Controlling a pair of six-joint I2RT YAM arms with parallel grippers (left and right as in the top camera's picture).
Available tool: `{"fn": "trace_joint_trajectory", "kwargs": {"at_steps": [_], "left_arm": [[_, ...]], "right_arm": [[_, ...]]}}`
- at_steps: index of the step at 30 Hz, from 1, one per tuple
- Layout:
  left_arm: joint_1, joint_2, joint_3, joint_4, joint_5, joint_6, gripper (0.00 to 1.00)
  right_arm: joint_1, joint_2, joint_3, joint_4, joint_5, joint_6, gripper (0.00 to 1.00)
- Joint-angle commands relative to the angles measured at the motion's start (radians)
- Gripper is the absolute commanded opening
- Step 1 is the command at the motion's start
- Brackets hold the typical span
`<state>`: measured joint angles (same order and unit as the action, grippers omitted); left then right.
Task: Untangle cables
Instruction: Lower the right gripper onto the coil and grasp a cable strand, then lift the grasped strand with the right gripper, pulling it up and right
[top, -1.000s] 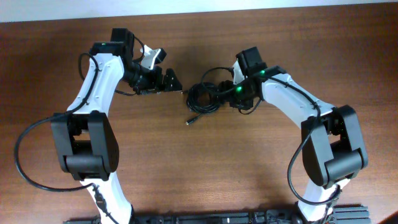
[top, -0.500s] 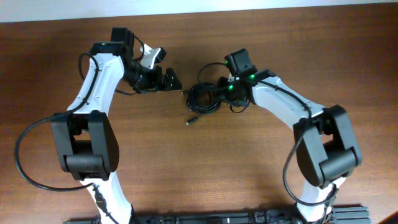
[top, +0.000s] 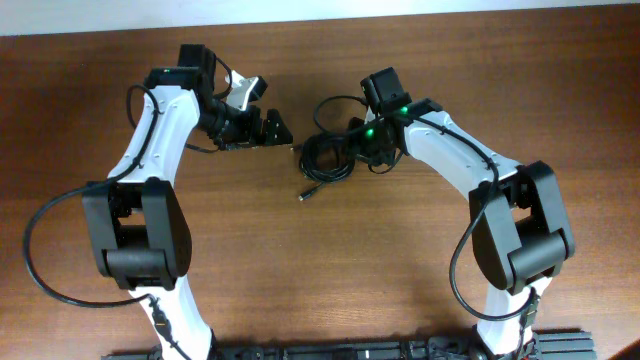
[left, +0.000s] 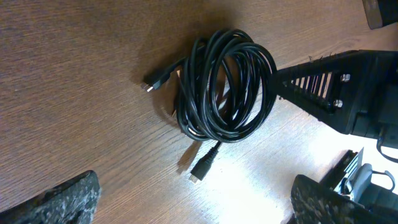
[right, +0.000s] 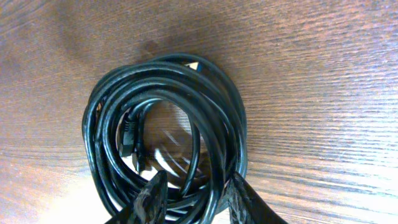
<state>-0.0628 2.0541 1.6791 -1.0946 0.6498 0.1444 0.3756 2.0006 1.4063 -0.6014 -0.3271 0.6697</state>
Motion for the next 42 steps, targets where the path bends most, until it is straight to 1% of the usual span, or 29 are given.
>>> {"fn": "trace_joint_trajectory", "kwargs": {"at_steps": [1,4,6,9,10,11,13,15,16,18,19,22,27,28,29,30,31,32,33,34,35,36,37,39,40,41,42], "left_arm": [[-0.01,0.011,0.01,0.002,-0.003,-0.005,0.99],[-0.025,0.011,0.01,0.002,-0.003,-0.005,0.99],[-0.034,0.011,0.01,0.004,-0.003,-0.005,0.99],[-0.04,0.011,0.01,0.013,-0.003,-0.005,0.99],[-0.04,0.011,0.01,0.018,-0.003,-0.005,0.99],[-0.04,0.011,0.01,0.018,-0.003,-0.005,0.99],[-0.04,0.011,0.01,0.019,-0.003,-0.005,0.99],[-0.04,0.011,0.01,0.021,-0.003,-0.005,0.99],[-0.04,0.011,0.01,0.021,-0.003,-0.005,0.99],[-0.04,0.011,0.01,0.021,-0.003,-0.005,0.99],[-0.04,0.011,0.01,0.021,-0.003,-0.005,0.99],[-0.041,0.011,0.01,0.024,-0.003,-0.024,0.99],[-0.059,0.011,0.01,0.026,-0.002,-0.028,0.99],[-0.07,0.011,0.01,0.033,-0.003,-0.034,0.99],[-0.073,0.011,0.01,0.035,-0.003,-0.052,0.99],[-0.074,0.011,0.01,0.039,-0.003,-0.066,0.99],[-0.075,0.011,0.01,0.04,-0.003,-0.066,0.99],[-0.075,0.011,0.01,0.042,-0.004,-0.065,0.99],[-0.075,0.011,0.01,0.043,-0.004,-0.065,0.99],[-0.075,0.011,0.01,0.044,-0.004,-0.065,0.99],[-0.075,0.011,0.01,0.044,-0.004,-0.065,0.99],[-0.075,0.011,0.01,0.045,-0.004,-0.065,0.99],[-0.075,0.011,0.01,0.047,-0.004,-0.065,0.99],[-0.075,0.011,0.01,0.047,-0.004,-0.065,0.99],[-0.075,0.011,0.01,0.047,-0.004,-0.065,0.99],[-0.075,0.011,0.01,0.049,-0.004,-0.065,0.99],[-0.075,0.011,0.01,0.054,-0.004,-0.065,0.99]], "right_arm": [[0.006,0.003,-0.01,-0.004,0.002,-0.014,0.3],[0.031,0.004,-0.01,-0.004,0.052,-0.014,0.3],[0.032,0.004,-0.01,0.012,0.051,-0.013,0.28],[0.033,0.004,-0.01,0.013,0.051,-0.014,0.22],[0.033,0.004,-0.01,0.013,0.051,-0.014,0.15],[0.033,0.004,-0.01,0.011,0.051,-0.014,0.04],[0.033,0.001,-0.008,0.011,0.039,-0.014,0.04],[0.017,-0.041,0.029,0.01,-0.102,-0.065,0.04],[0.01,-0.077,0.052,0.01,-0.169,-0.106,0.04],[0.002,-0.19,0.095,-0.008,-0.234,-0.122,0.04],[0.002,-0.246,0.106,-0.009,-0.251,-0.143,0.04],[0.002,-0.444,0.109,-0.009,-0.241,-0.143,0.04],[0.005,-0.456,0.109,-0.019,-0.243,-0.143,0.04],[0.001,-0.456,0.109,-0.079,-0.109,-0.143,0.32],[0.001,-0.456,0.109,-0.128,0.007,-0.142,0.49],[0.001,-0.444,0.108,-0.243,0.253,-0.142,0.67],[-0.006,-0.421,0.106,-0.323,0.382,-0.142,0.75],[-0.026,-0.383,0.097,-0.385,0.43,-0.142,0.89],[-0.044,-0.356,0.087,-0.405,0.425,-0.142,0.91],[-0.08,-0.298,0.065,-0.415,0.39,-0.143,0.91],[-0.097,-0.239,0.061,-0.412,0.318,-0.173,0.91],[-0.098,-0.177,0.061,-0.386,0.195,-0.258,0.91],[-0.098,-0.137,0.061,-0.37,0.123,-0.296,0.89],[-0.098,-0.075,0.061,-0.354,0.109,-0.299,0.75],[-0.095,-0.062,0.061,-0.348,0.1,-0.299,0.65],[-0.095,-0.063,0.062,-0.348,0.098,-0.299,0.62],[-0.096,-0.063,0.063,-0.348,0.098,-0.299,0.29]]}}
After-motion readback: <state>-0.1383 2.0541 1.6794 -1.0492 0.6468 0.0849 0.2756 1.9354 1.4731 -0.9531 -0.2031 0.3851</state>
